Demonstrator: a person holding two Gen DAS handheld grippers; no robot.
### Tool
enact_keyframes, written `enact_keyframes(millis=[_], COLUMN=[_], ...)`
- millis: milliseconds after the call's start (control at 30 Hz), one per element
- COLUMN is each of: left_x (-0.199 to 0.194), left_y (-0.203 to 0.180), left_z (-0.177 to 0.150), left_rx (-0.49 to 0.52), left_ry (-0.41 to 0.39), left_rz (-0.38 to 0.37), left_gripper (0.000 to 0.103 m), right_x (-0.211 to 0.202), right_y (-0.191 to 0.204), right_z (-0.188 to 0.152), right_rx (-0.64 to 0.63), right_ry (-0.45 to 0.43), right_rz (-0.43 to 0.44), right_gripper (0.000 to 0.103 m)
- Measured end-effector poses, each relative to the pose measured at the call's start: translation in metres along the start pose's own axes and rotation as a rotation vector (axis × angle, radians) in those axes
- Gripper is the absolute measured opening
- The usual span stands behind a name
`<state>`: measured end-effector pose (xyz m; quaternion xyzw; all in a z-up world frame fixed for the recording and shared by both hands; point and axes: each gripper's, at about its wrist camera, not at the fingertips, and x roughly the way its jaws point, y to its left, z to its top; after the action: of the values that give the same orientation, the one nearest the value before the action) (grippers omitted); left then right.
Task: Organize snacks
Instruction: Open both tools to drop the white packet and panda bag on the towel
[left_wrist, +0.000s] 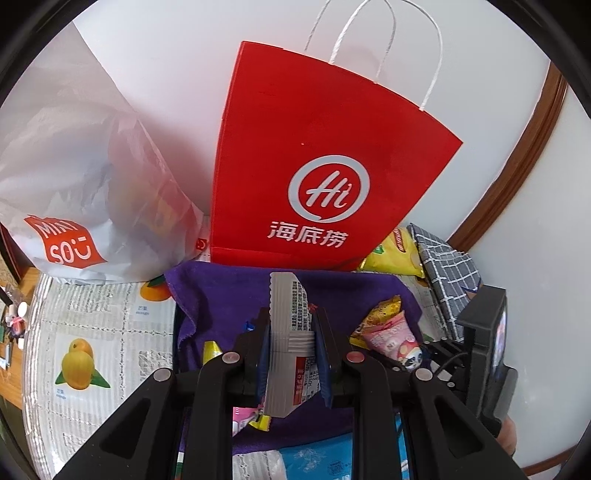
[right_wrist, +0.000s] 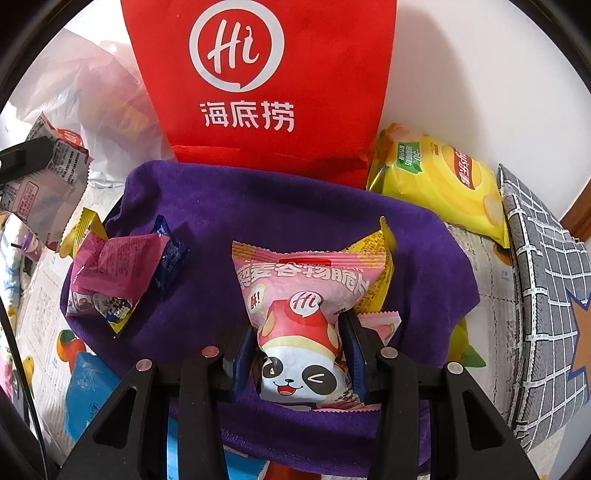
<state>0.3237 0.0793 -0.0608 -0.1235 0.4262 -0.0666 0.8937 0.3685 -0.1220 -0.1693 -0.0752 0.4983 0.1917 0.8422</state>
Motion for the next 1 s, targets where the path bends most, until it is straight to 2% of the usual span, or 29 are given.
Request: enact_keyframes(millis=[1000], left_x=[-0.001], left_y=[0.001], left_z=[-0.001], left_rx=[-0.01], left_ry=[0.012], left_rz=[-0.009], left_gripper=[0.021], right_x=[0.016], right_y=[0.014], right_z=[-0.005], right_rx=[-0.062], right_ry=[0.053], right_rz=[-0.005], right_gripper=[0.044])
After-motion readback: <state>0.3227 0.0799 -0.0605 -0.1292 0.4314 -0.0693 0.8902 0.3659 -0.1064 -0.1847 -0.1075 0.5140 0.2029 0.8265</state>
